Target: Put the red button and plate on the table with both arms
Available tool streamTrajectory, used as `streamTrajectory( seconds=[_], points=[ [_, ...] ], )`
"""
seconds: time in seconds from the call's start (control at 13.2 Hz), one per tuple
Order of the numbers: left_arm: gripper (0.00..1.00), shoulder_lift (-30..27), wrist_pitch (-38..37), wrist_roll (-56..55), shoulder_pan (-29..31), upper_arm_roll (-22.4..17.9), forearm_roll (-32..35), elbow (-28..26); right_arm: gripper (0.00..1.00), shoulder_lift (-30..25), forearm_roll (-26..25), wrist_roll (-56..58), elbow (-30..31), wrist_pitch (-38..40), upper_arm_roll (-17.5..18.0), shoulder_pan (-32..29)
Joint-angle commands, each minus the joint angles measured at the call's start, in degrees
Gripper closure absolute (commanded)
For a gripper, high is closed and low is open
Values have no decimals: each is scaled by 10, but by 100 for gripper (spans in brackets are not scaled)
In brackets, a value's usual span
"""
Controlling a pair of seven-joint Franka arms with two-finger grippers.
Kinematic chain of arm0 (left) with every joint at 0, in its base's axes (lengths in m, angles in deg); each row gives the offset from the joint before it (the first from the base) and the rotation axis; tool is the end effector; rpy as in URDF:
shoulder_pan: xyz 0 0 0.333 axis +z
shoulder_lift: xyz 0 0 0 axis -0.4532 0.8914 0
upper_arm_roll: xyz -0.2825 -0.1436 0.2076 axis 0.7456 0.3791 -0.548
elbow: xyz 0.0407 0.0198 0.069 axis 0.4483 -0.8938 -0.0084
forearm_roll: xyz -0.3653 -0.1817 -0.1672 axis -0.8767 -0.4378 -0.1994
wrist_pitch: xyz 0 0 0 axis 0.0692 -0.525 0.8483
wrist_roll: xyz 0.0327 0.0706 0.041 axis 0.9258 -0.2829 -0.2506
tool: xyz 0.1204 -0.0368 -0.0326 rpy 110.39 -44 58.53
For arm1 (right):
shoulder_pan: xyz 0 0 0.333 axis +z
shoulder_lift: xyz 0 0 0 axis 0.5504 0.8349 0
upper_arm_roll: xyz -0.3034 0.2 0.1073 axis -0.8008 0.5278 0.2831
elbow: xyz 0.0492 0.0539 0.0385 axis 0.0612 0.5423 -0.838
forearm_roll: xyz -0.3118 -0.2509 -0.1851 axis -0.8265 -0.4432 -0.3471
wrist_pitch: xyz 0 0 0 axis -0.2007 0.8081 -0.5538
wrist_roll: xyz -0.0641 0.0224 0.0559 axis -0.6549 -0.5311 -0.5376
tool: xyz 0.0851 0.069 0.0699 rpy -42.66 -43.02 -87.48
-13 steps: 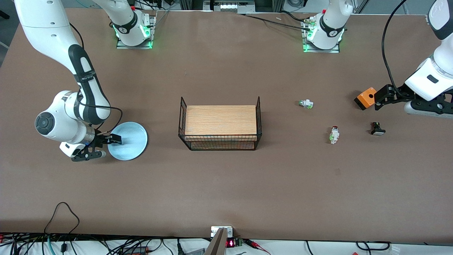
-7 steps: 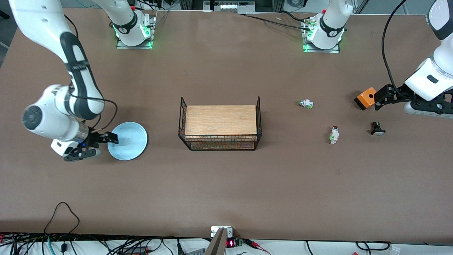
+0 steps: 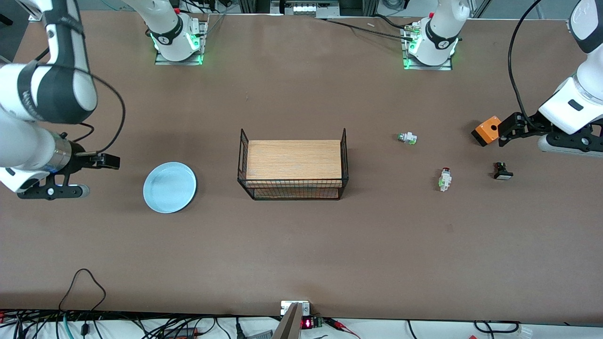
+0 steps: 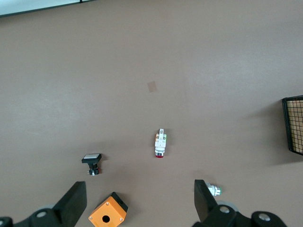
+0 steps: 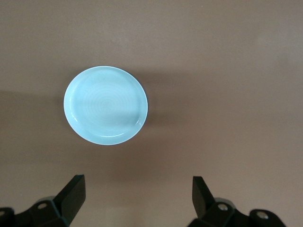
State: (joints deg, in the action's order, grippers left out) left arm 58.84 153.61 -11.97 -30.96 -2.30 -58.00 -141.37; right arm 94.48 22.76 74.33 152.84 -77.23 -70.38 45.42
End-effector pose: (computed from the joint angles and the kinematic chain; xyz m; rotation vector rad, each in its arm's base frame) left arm 0.6344 -0.0210 0.6019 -3.0869 0.2112 -0.1208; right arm 0.7148 0.0397 0.5007 2.9882 0.0194 -0.2500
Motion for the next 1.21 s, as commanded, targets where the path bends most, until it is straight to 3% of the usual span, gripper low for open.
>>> streamTrajectory(
  seconds=[0.0,0.3,0.53,1.14],
  points=[
    [0,3,-4,11,-1,-1,2,8,0,-21,3,-19,-14,35,0,-5],
    [0,3,-3,11,-2,-1,2,8,0,-85,15,-18,-16,96,1,-24],
    [0,3,-4,11,-2,-1,2,8,0,-120,77,-19,-12,118,6,-74],
    [0,3,-3,11,-2,-1,2,8,0,-164,75,28,6,137,81,-148]
  ],
)
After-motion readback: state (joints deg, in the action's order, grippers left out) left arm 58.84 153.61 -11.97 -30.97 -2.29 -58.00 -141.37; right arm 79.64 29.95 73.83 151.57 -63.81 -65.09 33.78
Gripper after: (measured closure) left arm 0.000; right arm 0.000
